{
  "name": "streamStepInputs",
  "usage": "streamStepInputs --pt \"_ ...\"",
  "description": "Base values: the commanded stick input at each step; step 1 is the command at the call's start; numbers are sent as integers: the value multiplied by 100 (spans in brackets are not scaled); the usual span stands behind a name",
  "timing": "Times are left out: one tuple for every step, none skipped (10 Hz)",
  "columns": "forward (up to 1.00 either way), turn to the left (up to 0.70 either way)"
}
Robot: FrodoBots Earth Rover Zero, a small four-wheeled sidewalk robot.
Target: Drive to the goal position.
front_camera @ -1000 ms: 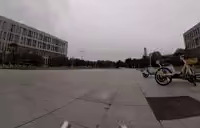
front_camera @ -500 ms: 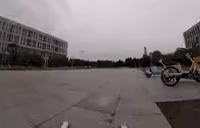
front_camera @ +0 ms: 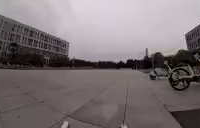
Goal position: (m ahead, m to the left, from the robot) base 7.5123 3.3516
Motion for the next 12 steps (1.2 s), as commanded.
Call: streamStepInputs --pt "70 0" --pt "70 0" --pt "70 0" --pt "70 0" --pt "70 0" --pt "70 0" --pt "70 0" --pt "70 0" --pt "70 0" --pt "70 0" --pt "70 0" --pt "70 0"
